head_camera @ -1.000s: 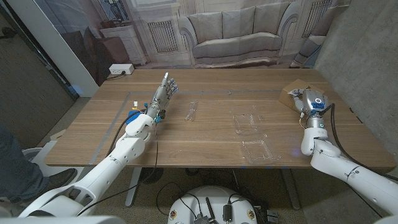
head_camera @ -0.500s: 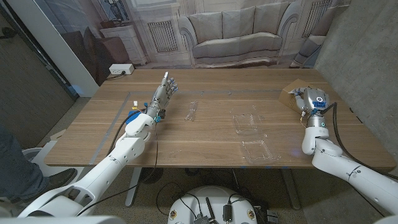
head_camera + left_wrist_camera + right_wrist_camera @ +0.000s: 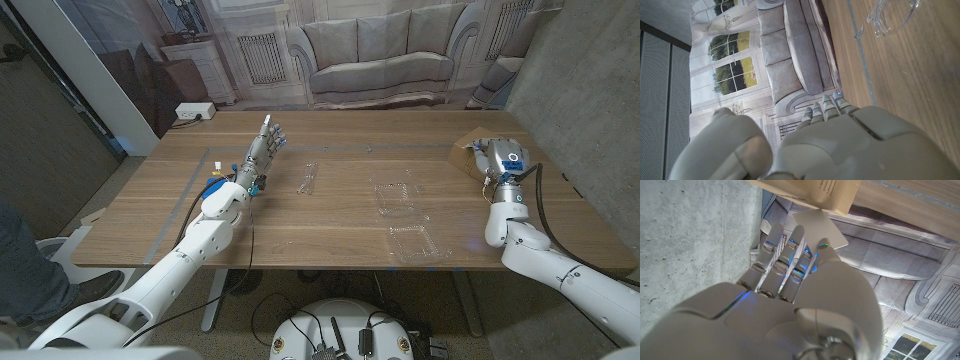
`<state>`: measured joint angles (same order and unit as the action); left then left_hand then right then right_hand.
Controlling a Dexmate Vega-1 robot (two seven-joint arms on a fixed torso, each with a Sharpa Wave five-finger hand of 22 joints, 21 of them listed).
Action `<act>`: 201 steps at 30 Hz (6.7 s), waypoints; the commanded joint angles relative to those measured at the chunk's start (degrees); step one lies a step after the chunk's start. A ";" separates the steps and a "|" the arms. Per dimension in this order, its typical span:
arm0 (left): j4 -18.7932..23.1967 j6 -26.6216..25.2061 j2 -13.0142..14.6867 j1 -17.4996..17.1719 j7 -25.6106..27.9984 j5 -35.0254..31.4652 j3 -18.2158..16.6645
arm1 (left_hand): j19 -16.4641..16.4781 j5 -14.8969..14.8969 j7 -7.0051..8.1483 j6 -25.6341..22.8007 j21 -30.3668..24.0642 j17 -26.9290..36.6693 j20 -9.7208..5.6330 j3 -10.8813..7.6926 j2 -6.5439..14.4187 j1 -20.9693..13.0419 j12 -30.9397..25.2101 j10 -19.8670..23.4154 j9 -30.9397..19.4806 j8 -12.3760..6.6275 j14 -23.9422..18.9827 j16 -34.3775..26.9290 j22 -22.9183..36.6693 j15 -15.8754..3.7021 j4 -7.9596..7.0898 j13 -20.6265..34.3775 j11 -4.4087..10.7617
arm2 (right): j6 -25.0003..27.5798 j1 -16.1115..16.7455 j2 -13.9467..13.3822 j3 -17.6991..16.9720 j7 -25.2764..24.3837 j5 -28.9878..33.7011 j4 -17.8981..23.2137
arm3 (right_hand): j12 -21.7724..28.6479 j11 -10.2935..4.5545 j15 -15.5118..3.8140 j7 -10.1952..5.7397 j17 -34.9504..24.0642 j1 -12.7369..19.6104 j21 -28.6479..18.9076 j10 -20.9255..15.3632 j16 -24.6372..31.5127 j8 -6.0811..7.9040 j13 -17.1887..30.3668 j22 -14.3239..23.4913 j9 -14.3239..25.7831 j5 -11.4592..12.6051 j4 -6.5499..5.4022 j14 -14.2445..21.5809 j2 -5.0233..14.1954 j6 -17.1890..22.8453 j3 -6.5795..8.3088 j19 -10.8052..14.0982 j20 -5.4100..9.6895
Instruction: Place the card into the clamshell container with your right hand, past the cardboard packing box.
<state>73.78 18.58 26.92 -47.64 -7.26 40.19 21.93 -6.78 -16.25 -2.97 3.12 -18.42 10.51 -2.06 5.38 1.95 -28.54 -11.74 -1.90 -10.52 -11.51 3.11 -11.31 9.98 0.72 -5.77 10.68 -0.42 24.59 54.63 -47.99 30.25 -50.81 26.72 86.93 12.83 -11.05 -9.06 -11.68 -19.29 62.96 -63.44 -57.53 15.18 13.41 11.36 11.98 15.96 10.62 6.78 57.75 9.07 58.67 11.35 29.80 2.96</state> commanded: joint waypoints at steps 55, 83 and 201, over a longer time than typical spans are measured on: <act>3.48 -0.66 1.48 -1.87 0.65 -0.09 -0.14 | 0.32 0.36 -0.13 -0.30 1.43 0.13 -0.94 0.87 0.62 -0.23 0.14 -0.09 -0.23 0.23 0.34 0.31 0.29 -0.02 0.04 0.15 0.17 | 6.75 12.05 -3.19 -11.32 6.88 -4.85 20.14 | 0.50 0.08 -4.39 0.05 -0.88 1.31 -1.00 -1.03 0.28 0.61 0.73 -0.23 2.52 1.32 -0.61 1.20 -0.09 0.46 0.18 -0.97 9.25; 2.69 -1.58 1.00 -1.02 0.88 -0.45 0.52 | 0.47 0.39 -0.16 -0.23 1.91 0.12 -0.93 1.07 0.74 -0.42 0.18 -0.20 -0.23 0.26 0.40 0.34 0.30 0.04 0.15 0.15 0.15 | 1.21 17.32 -6.35 -17.31 11.52 -8.71 25.90 | 0.64 0.03 -4.29 -0.12 -1.01 1.39 -0.74 -0.33 -0.26 0.59 1.31 -0.29 3.52 1.91 -1.04 0.28 -0.23 0.12 -0.17 -1.82 9.31; 2.38 -1.90 0.27 -0.05 0.34 0.74 0.09 | 1.23 0.45 -0.27 -0.38 3.88 0.12 -0.82 2.22 1.14 -0.87 0.15 -0.14 -0.23 0.22 0.34 0.35 0.38 0.03 0.37 0.15 0.17 | -25.22 27.91 -3.64 -27.07 25.38 -2.44 31.93 | 1.01 0.01 -4.18 -0.23 -2.04 1.13 -1.01 -0.58 -0.72 0.12 1.34 -0.39 4.31 2.35 -2.65 -0.51 -0.21 0.61 -1.18 -2.29 9.27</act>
<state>76.24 16.97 27.37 -47.99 -7.33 41.28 21.76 -5.77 -15.80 -2.97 3.12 -14.61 10.51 -2.05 7.20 2.87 -29.45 -11.74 -1.90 -10.52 -11.51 3.11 -10.86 10.27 0.72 -5.55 10.69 -0.42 -1.17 80.93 -52.03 4.43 -27.31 24.88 117.77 13.63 -10.95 -8.90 -11.66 -21.13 64.06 -64.29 -57.59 14.75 13.41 12.57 11.44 20.07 12.79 4.50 57.57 8.97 59.02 9.97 27.46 2.64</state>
